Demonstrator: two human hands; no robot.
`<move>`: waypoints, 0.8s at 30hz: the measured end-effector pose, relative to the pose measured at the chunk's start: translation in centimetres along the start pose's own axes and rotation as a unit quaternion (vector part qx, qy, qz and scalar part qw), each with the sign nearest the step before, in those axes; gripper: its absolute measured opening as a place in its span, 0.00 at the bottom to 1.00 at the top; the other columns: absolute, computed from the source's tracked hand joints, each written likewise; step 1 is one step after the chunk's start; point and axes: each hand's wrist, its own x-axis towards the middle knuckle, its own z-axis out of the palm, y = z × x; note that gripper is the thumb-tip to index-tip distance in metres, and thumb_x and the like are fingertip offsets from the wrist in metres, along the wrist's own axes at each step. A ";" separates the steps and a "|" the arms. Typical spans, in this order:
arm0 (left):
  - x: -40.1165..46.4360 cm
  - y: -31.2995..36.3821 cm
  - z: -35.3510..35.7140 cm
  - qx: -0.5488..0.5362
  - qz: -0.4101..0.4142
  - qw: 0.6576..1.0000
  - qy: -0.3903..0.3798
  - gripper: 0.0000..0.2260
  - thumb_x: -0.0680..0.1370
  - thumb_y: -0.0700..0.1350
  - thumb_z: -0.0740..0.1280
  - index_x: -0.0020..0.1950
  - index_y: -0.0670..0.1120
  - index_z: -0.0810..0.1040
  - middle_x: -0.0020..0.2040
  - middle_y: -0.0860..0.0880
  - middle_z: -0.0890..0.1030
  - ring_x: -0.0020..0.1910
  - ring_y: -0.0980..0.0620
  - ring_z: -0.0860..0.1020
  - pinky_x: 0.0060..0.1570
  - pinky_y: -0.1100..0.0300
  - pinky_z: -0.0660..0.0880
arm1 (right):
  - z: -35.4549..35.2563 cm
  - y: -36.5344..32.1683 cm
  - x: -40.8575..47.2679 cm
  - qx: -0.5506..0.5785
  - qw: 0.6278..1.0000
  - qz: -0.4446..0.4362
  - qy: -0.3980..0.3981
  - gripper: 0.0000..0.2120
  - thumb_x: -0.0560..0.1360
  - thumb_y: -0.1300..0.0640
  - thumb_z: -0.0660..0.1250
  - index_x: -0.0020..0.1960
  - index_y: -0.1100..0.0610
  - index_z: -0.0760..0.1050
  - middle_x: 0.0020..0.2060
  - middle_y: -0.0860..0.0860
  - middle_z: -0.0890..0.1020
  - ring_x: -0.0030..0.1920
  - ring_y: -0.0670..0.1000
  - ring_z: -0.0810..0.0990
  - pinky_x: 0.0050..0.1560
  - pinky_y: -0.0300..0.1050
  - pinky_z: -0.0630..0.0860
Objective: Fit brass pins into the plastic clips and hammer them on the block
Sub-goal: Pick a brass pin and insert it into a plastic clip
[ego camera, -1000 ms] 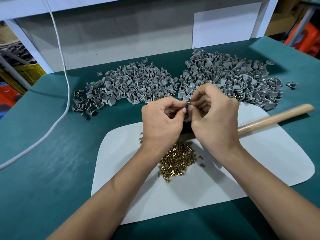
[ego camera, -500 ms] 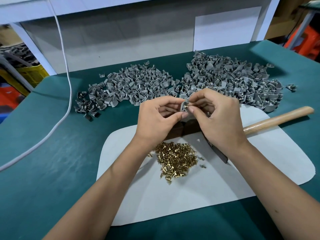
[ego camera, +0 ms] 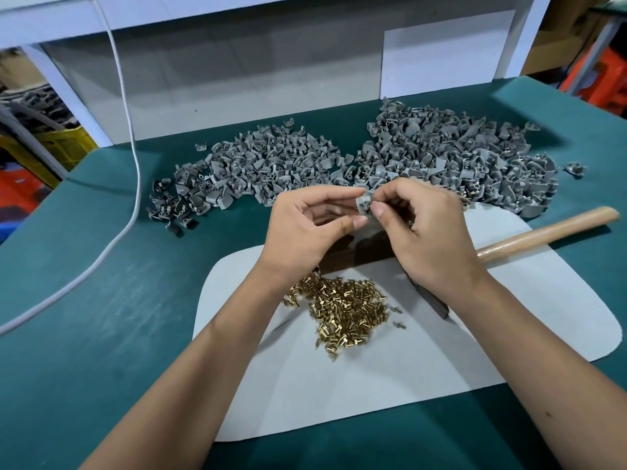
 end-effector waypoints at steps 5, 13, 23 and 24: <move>0.0 0.1 0.1 -0.034 -0.005 0.999 -0.003 0.14 0.70 0.30 0.77 0.51 0.45 0.87 0.44 0.49 0.88 0.43 0.53 0.86 0.47 0.61 0.82 | -0.1 0.0 0.0 0.009 1.000 -0.002 -0.006 0.02 0.77 0.64 0.71 0.48 0.60 0.83 0.40 0.49 0.84 0.42 0.46 0.80 0.44 0.35 0.75; -0.1 0.3 0.0 -0.053 -0.031 0.998 -0.019 0.10 0.70 0.31 0.78 0.49 0.41 0.87 0.42 0.43 0.87 0.41 0.50 0.85 0.43 0.59 0.82 | -0.5 0.2 -0.2 -0.029 0.998 -0.059 0.002 0.02 0.75 0.66 0.73 0.47 0.62 0.83 0.40 0.51 0.84 0.42 0.47 0.80 0.46 0.30 0.72; -0.2 0.2 0.4 -0.021 -0.031 0.999 0.002 0.14 0.70 0.30 0.78 0.53 0.42 0.86 0.41 0.45 0.86 0.41 0.48 0.84 0.49 0.53 0.83 | 0.1 0.4 -0.4 -0.028 0.999 -0.032 0.013 0.01 0.75 0.65 0.72 0.46 0.61 0.83 0.39 0.49 0.83 0.39 0.44 0.77 0.44 0.28 0.69; -0.3 0.2 0.4 -0.009 -0.033 0.999 0.004 0.15 0.70 0.30 0.77 0.55 0.40 0.85 0.40 0.44 0.86 0.41 0.47 0.84 0.51 0.51 0.83 | 0.1 0.4 -0.3 -0.030 0.999 -0.030 0.004 0.02 0.75 0.65 0.72 0.46 0.61 0.83 0.40 0.49 0.84 0.39 0.44 0.78 0.45 0.29 0.70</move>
